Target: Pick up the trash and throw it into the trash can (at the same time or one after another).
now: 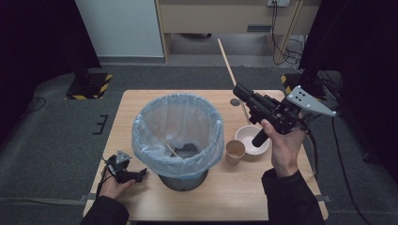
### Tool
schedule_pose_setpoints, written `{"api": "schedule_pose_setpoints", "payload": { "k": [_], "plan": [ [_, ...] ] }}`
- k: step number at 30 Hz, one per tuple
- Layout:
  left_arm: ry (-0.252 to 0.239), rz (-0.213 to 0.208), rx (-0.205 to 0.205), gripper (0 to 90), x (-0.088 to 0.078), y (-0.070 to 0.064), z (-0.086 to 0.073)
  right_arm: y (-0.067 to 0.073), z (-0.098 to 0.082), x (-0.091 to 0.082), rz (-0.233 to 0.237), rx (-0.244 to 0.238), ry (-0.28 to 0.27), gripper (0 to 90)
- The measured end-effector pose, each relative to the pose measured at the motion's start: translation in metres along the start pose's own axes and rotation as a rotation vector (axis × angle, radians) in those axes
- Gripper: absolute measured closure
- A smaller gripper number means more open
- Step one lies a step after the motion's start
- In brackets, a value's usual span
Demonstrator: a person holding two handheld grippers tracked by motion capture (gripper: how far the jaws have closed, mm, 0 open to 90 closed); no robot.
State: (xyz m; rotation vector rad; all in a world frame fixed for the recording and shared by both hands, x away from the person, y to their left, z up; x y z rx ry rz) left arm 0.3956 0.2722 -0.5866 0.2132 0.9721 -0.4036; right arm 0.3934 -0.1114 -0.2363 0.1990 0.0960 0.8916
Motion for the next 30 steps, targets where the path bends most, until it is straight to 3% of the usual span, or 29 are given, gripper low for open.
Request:
{"api": "schedule_pose_setpoints", "payload": {
  "k": [22, 30],
  "plan": [
    [-0.001, 0.0, 0.0, 0.0, 0.0, 0.0, 0.0, 0.041, -0.011, 0.047, 0.091, 0.014, 0.037, 85.7],
    [0.0, 0.0, 0.0, 0.0, 0.0, 0.0, 0.0, 0.049, -0.03, 0.065, 0.092, 0.001, 0.109, 85.2]
  ]
}}
Point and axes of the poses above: each handheld gripper's, and its own axes: x roughly forward along the jaws, z roughly out of its top, y roughly to its left, the point moved 7 cm from there along x, roughly forward along the jaws, and after that the axes turned 11 degrees about y, right-handed, at the moved point
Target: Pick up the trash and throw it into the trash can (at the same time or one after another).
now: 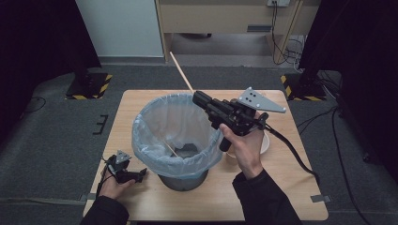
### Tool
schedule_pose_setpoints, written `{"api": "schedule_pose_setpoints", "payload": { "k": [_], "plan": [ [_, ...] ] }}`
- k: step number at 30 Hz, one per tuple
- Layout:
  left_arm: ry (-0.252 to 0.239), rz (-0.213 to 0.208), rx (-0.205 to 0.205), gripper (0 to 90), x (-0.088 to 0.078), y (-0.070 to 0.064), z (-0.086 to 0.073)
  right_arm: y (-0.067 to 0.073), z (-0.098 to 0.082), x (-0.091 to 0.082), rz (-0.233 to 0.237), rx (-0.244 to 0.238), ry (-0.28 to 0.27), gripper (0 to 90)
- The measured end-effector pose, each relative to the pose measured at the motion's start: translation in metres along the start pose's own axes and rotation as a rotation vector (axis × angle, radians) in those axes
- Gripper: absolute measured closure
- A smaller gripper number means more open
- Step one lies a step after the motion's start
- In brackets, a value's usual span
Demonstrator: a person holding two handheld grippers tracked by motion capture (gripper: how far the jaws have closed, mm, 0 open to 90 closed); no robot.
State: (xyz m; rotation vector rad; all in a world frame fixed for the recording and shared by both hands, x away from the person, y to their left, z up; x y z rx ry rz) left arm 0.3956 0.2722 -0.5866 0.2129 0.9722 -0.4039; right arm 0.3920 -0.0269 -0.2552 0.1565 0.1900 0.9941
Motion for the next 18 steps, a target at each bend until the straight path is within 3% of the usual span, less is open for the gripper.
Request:
{"api": "schedule_pose_setpoints", "payload": {
  "k": [4, 8, 18],
  "plan": [
    [-0.001, -0.001, 0.002, 0.0, 0.0, 0.0, 0.0, 0.002, -0.011, 0.013, 0.015, -0.02, 0.072, 74.1],
    [-0.001, -0.001, 0.004, 0.0, 0.0, 0.0, 0.0, -0.002, -0.01, 0.011, -0.003, -0.028, 0.07, 71.9],
    [-0.001, -0.001, 0.002, 0.0, 0.0, 0.0, 0.0, -0.046, 0.003, -0.031, -0.154, -0.025, 0.019, 64.4]
  ]
}}
Point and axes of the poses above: each handheld gripper's, and its own axes: x roughly forward along the jaws, z roughly out of its top, y roughly to its left, the point moved 7 cm from there along x, roughly forward along the jaws, and after that the axes turned 11 degrees about y, right-handed, at the moved point
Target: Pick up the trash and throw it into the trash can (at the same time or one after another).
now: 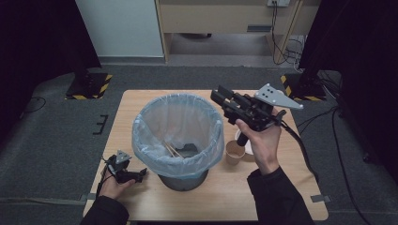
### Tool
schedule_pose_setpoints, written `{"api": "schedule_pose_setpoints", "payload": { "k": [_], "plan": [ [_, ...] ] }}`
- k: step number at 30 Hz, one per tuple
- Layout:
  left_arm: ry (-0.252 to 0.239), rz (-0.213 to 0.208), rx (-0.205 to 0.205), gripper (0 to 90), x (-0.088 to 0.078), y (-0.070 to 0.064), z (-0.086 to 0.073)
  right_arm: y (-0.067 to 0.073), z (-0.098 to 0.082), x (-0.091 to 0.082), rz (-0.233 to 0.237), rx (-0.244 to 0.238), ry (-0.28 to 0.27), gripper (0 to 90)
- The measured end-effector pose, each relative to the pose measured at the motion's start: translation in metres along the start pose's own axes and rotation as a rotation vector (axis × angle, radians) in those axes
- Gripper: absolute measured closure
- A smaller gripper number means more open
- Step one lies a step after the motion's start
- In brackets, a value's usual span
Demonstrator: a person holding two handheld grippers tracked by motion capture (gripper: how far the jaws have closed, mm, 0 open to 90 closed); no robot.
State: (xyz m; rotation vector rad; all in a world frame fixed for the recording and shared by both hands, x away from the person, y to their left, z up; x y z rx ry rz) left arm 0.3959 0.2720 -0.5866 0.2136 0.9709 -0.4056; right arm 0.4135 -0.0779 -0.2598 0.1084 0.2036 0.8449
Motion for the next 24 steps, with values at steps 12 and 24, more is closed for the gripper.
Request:
{"api": "schedule_pose_setpoints", "payload": {
  "k": [12, 24],
  "plan": [
    [0.001, 0.001, 0.002, 0.0, 0.0, 0.0, 0.0, -0.056, -0.037, -0.033, -0.135, 0.016, 0.078, 62.3],
    [0.001, 0.001, 0.003, 0.0, 0.0, 0.0, 0.0, -0.097, -0.103, -0.037, -0.216, 0.058, 0.205, 64.4]
  ]
}}
Point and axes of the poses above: each handheld gripper's, and its own axes: x roughly forward along the jaws, z roughly out of its top, y roughly to its left, the point moved 7 cm from there along x, roughly forward along the jaws, and after that the axes turned 11 degrees about y, right-handed, at the moved point
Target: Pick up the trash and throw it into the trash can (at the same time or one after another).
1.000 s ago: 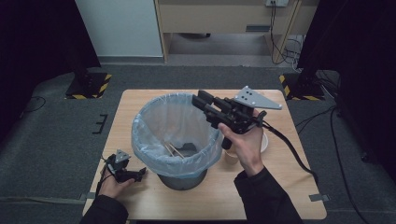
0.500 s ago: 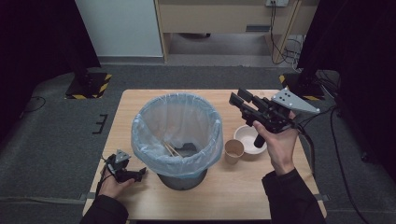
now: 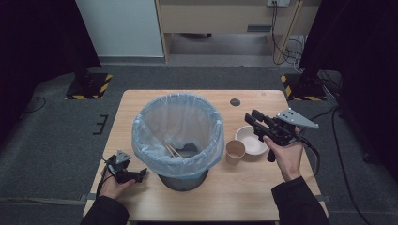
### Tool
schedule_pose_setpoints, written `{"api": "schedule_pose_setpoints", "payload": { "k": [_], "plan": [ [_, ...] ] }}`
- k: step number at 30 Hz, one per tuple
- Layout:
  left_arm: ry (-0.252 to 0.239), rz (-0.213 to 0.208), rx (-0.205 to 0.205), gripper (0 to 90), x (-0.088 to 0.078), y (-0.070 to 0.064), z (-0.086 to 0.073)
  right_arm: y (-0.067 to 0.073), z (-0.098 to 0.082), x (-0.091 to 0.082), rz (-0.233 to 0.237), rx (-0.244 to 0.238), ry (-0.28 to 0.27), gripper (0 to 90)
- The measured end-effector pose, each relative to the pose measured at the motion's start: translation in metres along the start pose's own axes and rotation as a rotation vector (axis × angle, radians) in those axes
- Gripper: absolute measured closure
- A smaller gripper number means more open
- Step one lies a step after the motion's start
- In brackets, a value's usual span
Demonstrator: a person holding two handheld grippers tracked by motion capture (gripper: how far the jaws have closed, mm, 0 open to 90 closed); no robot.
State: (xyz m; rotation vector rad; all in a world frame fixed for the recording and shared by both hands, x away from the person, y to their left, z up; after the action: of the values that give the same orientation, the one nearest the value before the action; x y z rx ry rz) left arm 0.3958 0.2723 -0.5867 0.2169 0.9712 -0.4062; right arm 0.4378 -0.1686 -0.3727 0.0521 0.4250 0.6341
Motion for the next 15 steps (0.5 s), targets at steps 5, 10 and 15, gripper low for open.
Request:
{"api": "schedule_pose_setpoints", "payload": {
  "k": [5, 10, 15],
  "plan": [
    [-0.001, -0.001, -0.003, 0.0, 0.0, 0.0, 0.0, -0.015, -0.027, 0.013, -0.03, 0.004, 0.091, 66.7],
    [-0.001, -0.001, -0.003, 0.0, 0.0, 0.0, 0.0, -0.025, -0.055, 0.029, -0.051, -0.001, 0.179, 67.9],
    [0.001, 0.0, 0.0, 0.0, 0.0, 0.0, 0.0, -0.032, -0.081, 0.043, -0.06, -0.001, 0.263, 68.1]
  ]
}}
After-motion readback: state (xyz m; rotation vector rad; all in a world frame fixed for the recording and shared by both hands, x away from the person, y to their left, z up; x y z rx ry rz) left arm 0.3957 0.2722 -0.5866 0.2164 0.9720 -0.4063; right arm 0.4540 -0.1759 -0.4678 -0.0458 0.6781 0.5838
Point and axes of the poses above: each handheld gripper's, and its own axes: x roughly forward along the jaws, z roughly out of its top, y roughly to its left, the point moved 7 cm from there along x, roughly forward along the jaws, and after that the axes turned 11 degrees about y, right-handed, at the moved point
